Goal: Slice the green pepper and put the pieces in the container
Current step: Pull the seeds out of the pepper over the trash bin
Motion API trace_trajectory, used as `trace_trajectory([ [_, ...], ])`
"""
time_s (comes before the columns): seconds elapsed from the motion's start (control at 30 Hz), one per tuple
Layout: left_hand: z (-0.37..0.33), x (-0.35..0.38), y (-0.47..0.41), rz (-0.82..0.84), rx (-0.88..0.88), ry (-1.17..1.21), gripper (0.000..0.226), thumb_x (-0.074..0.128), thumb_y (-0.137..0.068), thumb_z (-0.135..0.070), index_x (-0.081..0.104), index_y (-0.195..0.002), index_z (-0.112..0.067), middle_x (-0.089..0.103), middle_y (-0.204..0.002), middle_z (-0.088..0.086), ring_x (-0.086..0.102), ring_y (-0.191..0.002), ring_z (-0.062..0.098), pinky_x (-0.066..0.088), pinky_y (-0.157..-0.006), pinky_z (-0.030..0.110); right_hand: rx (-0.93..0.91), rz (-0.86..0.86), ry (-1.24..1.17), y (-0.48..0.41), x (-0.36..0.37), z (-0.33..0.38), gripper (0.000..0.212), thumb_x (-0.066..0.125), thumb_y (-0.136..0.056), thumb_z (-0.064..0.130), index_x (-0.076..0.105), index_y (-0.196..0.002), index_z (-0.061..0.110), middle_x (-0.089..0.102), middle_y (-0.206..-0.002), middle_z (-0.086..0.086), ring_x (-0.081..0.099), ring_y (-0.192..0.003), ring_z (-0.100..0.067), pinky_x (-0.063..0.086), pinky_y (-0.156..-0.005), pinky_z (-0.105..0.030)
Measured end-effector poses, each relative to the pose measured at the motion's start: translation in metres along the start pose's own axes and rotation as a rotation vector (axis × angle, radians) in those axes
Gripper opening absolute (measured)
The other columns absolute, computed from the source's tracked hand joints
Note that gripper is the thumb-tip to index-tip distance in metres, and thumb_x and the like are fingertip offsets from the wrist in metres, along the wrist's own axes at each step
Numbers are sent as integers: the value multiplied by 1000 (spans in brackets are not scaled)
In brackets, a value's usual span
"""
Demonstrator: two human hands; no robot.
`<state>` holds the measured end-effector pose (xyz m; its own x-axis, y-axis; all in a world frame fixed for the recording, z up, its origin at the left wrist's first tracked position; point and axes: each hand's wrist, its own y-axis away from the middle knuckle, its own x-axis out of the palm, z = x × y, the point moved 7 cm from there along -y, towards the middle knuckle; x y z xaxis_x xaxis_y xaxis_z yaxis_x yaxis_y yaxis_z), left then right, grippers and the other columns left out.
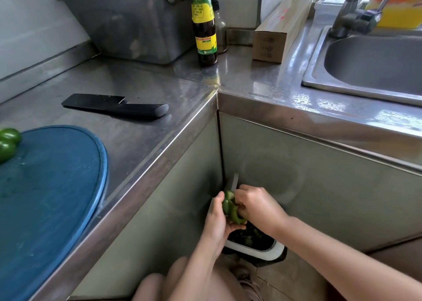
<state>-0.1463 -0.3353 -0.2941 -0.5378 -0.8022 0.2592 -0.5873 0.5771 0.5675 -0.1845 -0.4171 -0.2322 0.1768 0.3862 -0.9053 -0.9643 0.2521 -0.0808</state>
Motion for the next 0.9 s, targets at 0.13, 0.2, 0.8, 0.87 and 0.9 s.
trace_trajectory([
  [0.13, -4, -7, -2, -84, 12, 100, 42, 39, -97, -37, 63, -91, -3, 69, -66, 11, 63, -60, 24, 49, -48, 30, 213, -282, -278, 8, -1, -27, 20, 72, -70, 1, 57, -58, 6, 50, -58, 6, 47, -49, -11, 34, -49, -18],
  [0.2, -4, -4, -2, -64, 5, 140, 45, 39, -96, -39, 61, -95, 1, 68, -69, 14, 62, -57, 24, 50, -45, 28, 347, -319, -429, 11, 0, -45, 12, 72, -77, 9, 67, -66, 8, 64, -61, 6, 60, -56, -9, 45, -55, -19],
  [0.8, 1, 10, -6, 149, -79, 104, 63, 31, -93, -53, 63, -88, 0, 62, -68, 17, 53, -48, 24, 38, -38, 23, 86, -68, -175, -9, -16, -44, 33, 55, -88, 10, 65, -118, 20, 68, -113, 1, 63, -102, -15, 45, -87, -18],
  [0.87, 3, 10, -6, 159, -68, 58, 68, 30, -93, -56, 64, -98, 2, 63, -72, 18, 55, -50, 23, 40, -39, 24, -14, -31, -220, -8, -22, -30, 32, 61, -89, 19, 62, -121, 20, 62, -112, 4, 60, -96, -8, 46, -84, -16],
  [0.9, 3, 11, -5, 162, -59, 34, 69, 29, -93, -57, 63, -104, 2, 63, -75, 18, 55, -51, 24, 40, -39, 25, -37, -16, -222, -7, -24, -26, 32, 62, -89, 22, 62, -121, 20, 60, -109, 6, 58, -91, -5, 47, -81, -16],
])
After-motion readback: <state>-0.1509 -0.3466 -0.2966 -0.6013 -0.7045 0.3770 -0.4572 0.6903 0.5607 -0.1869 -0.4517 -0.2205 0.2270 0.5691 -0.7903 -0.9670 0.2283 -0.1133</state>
